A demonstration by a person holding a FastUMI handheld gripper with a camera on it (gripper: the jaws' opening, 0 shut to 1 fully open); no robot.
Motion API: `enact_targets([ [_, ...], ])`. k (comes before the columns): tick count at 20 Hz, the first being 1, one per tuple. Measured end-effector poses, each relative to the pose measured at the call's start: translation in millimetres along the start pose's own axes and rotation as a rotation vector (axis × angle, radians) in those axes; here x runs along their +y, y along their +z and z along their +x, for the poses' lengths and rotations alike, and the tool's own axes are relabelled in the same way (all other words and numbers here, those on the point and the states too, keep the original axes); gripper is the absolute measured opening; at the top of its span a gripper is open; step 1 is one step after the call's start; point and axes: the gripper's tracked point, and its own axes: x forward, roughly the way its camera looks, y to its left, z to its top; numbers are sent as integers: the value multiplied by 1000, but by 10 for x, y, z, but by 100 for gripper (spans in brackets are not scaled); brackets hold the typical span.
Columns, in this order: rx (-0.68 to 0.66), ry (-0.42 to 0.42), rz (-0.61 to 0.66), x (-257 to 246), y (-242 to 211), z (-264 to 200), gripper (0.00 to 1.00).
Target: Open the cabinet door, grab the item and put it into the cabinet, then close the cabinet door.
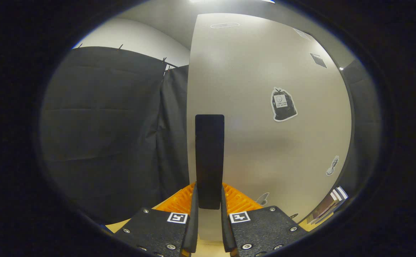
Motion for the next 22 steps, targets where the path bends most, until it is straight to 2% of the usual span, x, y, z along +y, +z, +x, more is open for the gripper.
enact_targets([
  [6,11,69,-3,-15,-24,-345,28],
  [9,0,135,0,-19,-32,-484,28],
  [17,18,277,6,-121,-55,-555,28],
  [22,22,334,14,-199,-72,-636,28],
])
